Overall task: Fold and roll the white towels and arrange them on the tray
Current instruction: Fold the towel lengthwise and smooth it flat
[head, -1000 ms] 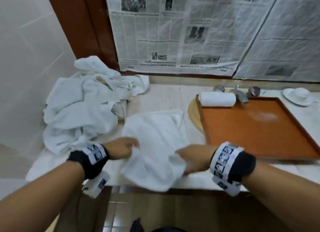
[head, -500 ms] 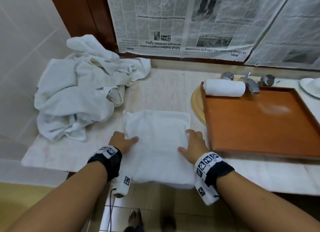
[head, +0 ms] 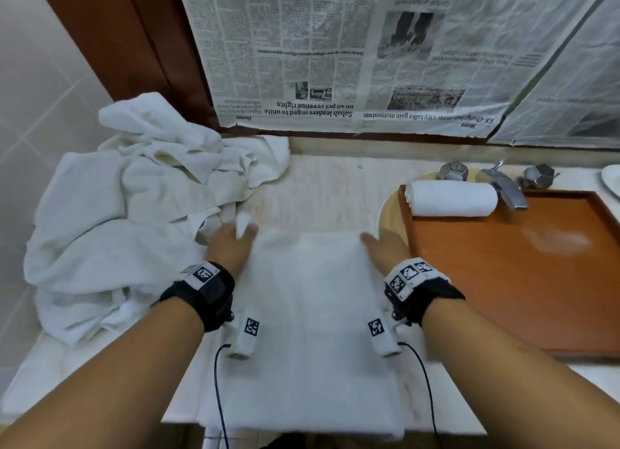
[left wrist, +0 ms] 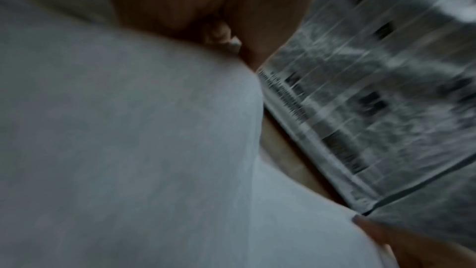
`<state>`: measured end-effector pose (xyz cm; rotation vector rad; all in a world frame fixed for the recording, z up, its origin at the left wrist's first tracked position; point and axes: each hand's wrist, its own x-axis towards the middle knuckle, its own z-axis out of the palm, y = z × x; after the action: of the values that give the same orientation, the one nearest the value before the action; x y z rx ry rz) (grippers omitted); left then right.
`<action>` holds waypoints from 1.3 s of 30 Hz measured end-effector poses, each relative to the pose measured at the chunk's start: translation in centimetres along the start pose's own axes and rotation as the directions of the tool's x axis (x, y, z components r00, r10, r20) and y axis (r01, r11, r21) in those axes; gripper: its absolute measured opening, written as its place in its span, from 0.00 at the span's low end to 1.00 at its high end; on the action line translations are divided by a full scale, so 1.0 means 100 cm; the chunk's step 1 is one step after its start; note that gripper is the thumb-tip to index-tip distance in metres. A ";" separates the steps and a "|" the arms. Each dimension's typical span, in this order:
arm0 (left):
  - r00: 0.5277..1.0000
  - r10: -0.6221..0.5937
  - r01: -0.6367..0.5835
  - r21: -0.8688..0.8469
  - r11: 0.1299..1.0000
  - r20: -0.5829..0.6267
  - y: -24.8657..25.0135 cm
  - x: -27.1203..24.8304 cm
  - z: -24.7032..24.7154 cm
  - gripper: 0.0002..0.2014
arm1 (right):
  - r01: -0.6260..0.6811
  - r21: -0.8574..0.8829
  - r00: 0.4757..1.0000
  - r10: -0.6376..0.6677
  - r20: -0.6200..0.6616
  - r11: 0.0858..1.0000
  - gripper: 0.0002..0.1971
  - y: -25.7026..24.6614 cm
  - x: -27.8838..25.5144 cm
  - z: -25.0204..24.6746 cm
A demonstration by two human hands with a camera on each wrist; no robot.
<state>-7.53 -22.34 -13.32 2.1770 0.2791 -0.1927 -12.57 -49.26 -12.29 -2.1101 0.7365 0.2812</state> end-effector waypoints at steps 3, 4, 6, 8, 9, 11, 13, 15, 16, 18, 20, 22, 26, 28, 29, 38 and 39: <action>0.960 0.183 -0.245 -0.324 0.914 -0.212 0.044 0.021 -0.028 0.14 | 0.204 0.491 0.971 -0.114 -0.208 0.847 0.16 -0.034 0.006 -0.023; 0.951 0.234 -0.290 -0.322 0.901 -0.202 0.048 0.032 -0.033 0.16 | 0.246 0.528 0.960 -0.130 -0.248 0.813 0.16 -0.043 0.008 -0.029; 0.966 0.248 -0.258 -0.186 0.948 -0.077 0.045 0.050 -0.033 0.30 | 0.210 0.355 0.963 -0.132 -0.233 0.911 0.22 -0.045 0.024 -0.031; 0.983 0.178 -0.178 0.004 0.984 0.033 0.033 0.055 -0.021 0.46 | 0.083 0.064 0.983 -0.071 -0.171 0.995 0.36 -0.037 0.038 -0.025; 0.981 0.181 -0.187 0.109 0.976 0.063 0.025 0.053 -0.013 0.52 | 0.069 -0.043 0.985 -0.075 -0.156 0.997 0.43 -0.033 0.039 -0.019; 0.967 0.225 -0.254 0.376 0.891 0.120 0.007 0.038 0.006 0.57 | 0.130 -0.244 0.974 -0.170 -0.151 0.961 0.45 -0.019 0.033 0.000; 0.948 0.239 -0.317 0.556 0.769 0.209 -0.008 0.019 0.023 0.57 | 0.217 -0.420 0.969 -0.247 -0.017 0.881 0.40 -0.001 0.017 0.020; 0.909 0.206 -0.405 0.646 0.647 0.363 -0.020 0.005 0.033 0.52 | 0.275 -0.561 0.959 -0.186 0.211 0.781 0.38 0.017 -0.001 0.038; 0.886 0.154 -0.439 0.685 0.582 0.437 -0.025 -0.003 0.037 0.48 | 0.295 -0.616 0.949 -0.149 0.278 0.731 0.39 0.025 -0.008 0.045; 0.860 0.083 -0.476 0.735 0.482 0.503 -0.034 -0.015 0.041 0.43 | 0.322 -0.696 0.943 -0.153 0.295 0.642 0.39 0.032 -0.022 0.050; 0.863 0.082 -0.481 0.761 0.435 0.498 -0.038 -0.029 0.042 0.40 | 0.322 -0.731 0.946 -0.167 0.280 0.601 0.39 0.035 -0.033 0.049; 0.868 0.056 -0.472 0.785 0.400 0.493 -0.039 -0.047 0.040 0.41 | 0.325 -0.757 0.944 -0.145 0.297 0.567 0.41 0.038 -0.044 0.045; 0.843 0.046 -0.516 0.781 0.352 0.537 -0.033 -0.086 0.035 0.41 | 0.365 -0.808 0.930 -0.143 0.338 0.462 0.34 0.045 -0.076 0.035; 0.818 0.062 -0.553 0.751 0.361 0.572 -0.026 -0.109 0.034 0.33 | 0.362 -0.784 0.932 -0.171 0.320 0.504 0.30 0.049 -0.090 0.030; 0.819 0.093 -0.554 0.738 0.386 0.567 -0.026 -0.118 0.034 0.30 | 0.359 -0.766 0.933 -0.205 0.294 0.533 0.30 0.053 -0.096 0.028; 0.880 0.071 -0.400 0.652 0.644 0.471 -0.074 -0.162 0.032 0.40 | 0.385 -0.720 0.916 -0.146 0.373 0.578 0.40 0.104 -0.125 0.034; 0.873 0.069 -0.406 0.643 0.650 0.482 -0.074 -0.161 0.029 0.40 | 0.377 -0.717 0.919 -0.136 0.371 0.586 0.40 0.103 -0.126 0.034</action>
<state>-25.15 -22.64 -16.90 2.8518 -0.4353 -0.7160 -28.60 -46.21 -15.54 -2.8752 0.0838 0.8465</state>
